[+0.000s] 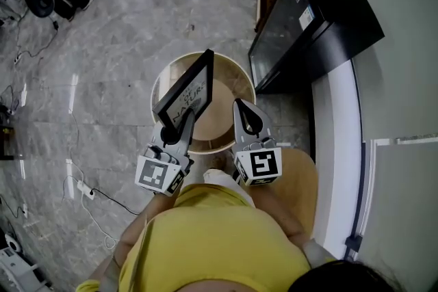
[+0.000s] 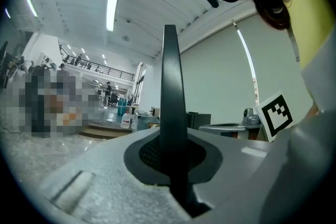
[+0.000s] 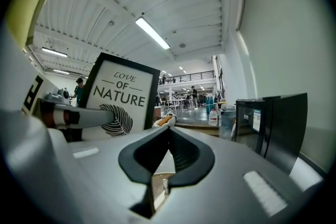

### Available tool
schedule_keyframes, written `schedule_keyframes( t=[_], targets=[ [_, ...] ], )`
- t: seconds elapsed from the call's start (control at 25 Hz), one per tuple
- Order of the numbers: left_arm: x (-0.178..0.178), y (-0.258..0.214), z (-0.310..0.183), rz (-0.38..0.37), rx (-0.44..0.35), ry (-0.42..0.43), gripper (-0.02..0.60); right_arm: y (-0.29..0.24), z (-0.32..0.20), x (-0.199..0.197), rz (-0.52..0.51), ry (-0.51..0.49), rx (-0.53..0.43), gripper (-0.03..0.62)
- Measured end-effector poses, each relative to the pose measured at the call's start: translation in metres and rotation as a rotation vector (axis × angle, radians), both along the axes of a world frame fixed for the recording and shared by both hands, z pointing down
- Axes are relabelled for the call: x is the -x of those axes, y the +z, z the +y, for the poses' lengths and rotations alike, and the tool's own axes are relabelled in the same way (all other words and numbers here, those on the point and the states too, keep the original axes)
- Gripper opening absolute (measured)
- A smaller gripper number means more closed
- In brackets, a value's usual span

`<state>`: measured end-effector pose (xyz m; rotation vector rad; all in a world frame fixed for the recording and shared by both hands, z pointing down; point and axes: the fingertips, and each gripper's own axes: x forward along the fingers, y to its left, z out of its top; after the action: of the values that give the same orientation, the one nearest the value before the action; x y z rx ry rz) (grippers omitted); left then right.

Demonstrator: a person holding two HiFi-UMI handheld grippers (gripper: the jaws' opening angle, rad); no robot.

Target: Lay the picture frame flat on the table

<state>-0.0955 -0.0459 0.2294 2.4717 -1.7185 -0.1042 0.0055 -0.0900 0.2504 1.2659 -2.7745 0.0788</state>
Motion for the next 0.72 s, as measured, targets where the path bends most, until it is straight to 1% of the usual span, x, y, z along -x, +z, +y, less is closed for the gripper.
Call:
schedule_keyframes(
  t=[0.24,0.36,0.52,0.64,0.72],
  targets=[
    [-0.019,0.006,-0.032,0.004,0.015,0.012,0.006,0.013,-0.037,-0.017,-0.006,-0.021,0.029,0.000],
    [-0.017,0.014,-0.035,0.018,0.034,0.025,0.006,0.019,-0.033,-0.012,-0.001,-0.027,0.045,0.000],
    [-0.015,0.023,-0.042,0.034,0.053,0.070,0.006,0.024,-0.028,-0.006,0.012,-0.022,0.055,0.000],
    [-0.024,0.033,-0.057,0.057,0.073,0.117,0.006,0.030,-0.037,-0.013,0.020,0.001,0.072,0.000],
    [-0.032,0.041,-0.066,0.066,0.092,0.163,0.006,0.034,-0.045,-0.018,0.025,0.012,0.086,0.001]
  ],
)
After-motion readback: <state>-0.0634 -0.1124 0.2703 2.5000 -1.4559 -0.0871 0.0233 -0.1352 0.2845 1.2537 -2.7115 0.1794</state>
